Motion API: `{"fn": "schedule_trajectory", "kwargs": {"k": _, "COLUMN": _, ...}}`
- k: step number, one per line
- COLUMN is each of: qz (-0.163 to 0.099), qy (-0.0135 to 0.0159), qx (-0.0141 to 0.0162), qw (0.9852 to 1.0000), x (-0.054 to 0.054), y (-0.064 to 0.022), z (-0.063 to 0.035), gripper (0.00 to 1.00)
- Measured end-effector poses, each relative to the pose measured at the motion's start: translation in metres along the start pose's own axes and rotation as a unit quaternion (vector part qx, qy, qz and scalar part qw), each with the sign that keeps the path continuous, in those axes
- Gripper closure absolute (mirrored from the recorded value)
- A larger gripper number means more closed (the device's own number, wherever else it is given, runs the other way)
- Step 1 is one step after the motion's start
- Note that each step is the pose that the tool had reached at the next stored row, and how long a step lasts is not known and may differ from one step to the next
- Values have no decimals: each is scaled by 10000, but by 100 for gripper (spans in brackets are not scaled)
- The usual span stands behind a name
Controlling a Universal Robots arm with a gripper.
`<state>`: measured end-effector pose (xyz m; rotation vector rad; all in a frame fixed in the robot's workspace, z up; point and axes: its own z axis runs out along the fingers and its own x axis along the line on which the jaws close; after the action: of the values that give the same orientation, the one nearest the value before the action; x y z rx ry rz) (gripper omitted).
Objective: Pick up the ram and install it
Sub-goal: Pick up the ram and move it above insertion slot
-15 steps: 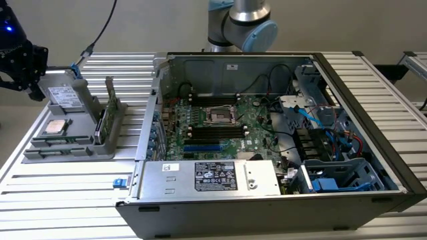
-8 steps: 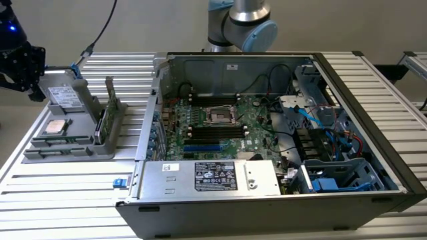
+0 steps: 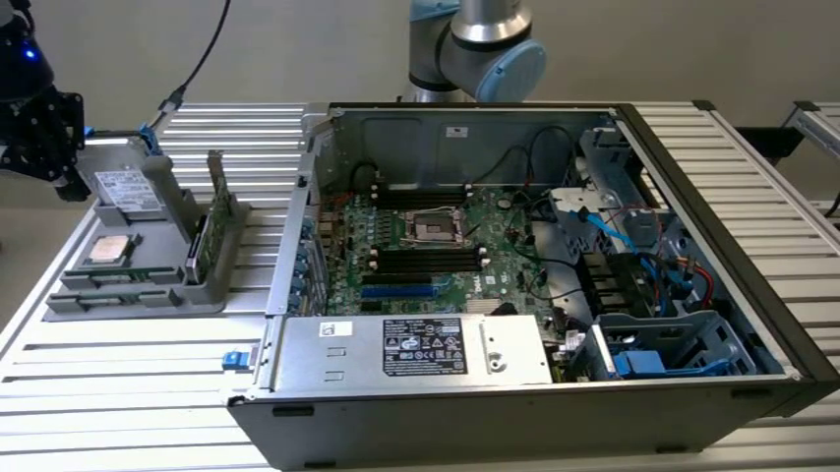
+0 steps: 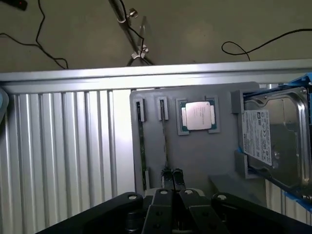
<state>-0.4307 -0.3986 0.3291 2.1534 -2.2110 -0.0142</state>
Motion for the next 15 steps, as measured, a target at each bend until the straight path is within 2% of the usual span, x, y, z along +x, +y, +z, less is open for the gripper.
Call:
{"fn": "schedule_trajectory", "kwargs": {"k": 4, "qz": -317, "qy": 13, "qx": 11, "qw": 9995, "x": 0, "y": 4, "z": 4, "gripper": 90}}
{"fn": "schedule_trajectory", "kwargs": {"k": 7, "qz": -318, "qy": 14, "qx": 11, "qw": 9995, "x": 0, "y": 4, "z": 4, "gripper": 89}}
{"fn": "schedule_trajectory", "kwargs": {"k": 9, "qz": -318, "qy": 14, "qx": 11, "qw": 9995, "x": 0, "y": 4, "z": 4, "gripper": 76}}
{"fn": "schedule_trajectory", "kwargs": {"k": 10, "qz": -318, "qy": 14, "qx": 11, "qw": 9995, "x": 0, "y": 4, "z": 3, "gripper": 76}}
{"fn": "schedule_trajectory", "kwargs": {"k": 11, "qz": -318, "qy": 14, "qx": 11, "qw": 9995, "x": 0, "y": 4, "z": 4, "gripper": 70}}
{"fn": "schedule_trajectory", "kwargs": {"k": 12, "qz": -318, "qy": 14, "qx": 11, "qw": 9995, "x": 0, "y": 4, "z": 3, "gripper": 70}}
{"fn": "schedule_trajectory", "kwargs": {"k": 13, "qz": -318, "qy": 14, "qx": 11, "qw": 9995, "x": 0, "y": 4, "z": 4, "gripper": 64}}
{"fn": "schedule_trajectory", "kwargs": {"k": 15, "qz": -318, "qy": 15, "qx": 10, "qw": 9995, "x": 1, "y": 8, "z": 11, "gripper": 64}}
